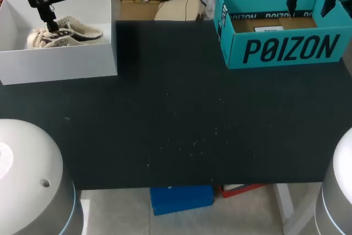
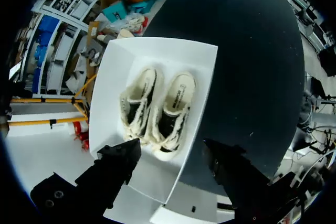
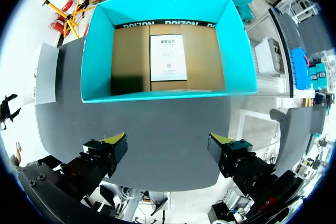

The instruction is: Take the shoe out of the shoebox, open the shoe tongue, remove and reinsert the insole, then place the shoe into the shoebox

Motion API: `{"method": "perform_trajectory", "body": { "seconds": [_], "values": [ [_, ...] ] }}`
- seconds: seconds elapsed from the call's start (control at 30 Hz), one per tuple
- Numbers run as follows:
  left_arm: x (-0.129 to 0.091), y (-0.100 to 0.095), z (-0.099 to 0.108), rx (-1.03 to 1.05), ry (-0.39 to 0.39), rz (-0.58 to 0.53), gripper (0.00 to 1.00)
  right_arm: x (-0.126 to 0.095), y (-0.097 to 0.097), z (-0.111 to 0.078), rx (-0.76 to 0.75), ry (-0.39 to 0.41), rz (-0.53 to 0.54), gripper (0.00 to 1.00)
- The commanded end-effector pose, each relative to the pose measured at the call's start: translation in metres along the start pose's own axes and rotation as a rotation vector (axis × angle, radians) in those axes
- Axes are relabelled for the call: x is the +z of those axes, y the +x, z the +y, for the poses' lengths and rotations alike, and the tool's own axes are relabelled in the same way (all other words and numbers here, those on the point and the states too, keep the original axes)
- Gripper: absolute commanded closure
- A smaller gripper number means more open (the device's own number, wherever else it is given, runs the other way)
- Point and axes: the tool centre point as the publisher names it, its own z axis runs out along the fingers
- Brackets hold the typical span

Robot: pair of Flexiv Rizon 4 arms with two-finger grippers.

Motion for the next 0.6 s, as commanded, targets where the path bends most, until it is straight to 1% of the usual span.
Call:
{"method": "perform_trajectory", "body": {
  "seconds": [0.03,0.07,0.2,0.33,0.47,0.6],
  "values": [
    [0.018,-0.012,0.006,0.411,0.080,0.043,0.56,-0.001,0.000,0.000,0.000,0.000,-0.001,0.00],
    [0.021,-0.014,0.006,0.417,0.077,0.042,0.53,-0.001,0.000,0.000,0.000,0.000,-0.001,0.00],
    [0.035,-0.023,0.006,0.426,0.073,0.047,0.55,-0.001,0.000,0.000,0.000,0.000,-0.001,0.00],
    [0.049,-0.031,0.001,0.426,0.069,0.057,0.58,-0.001,0.000,0.000,0.000,0.000,-0.001,0.00],
    [0.066,-0.037,-0.003,0.397,0.059,0.075,0.56,-0.001,0.000,0.000,0.000,0.000,-0.001,0.00],
    [0.083,-0.044,-0.006,0.344,0.048,0.084,0.57,-0.001,0.000,0.000,0.000,0.000,-0.001,0.00]
  ]
}}
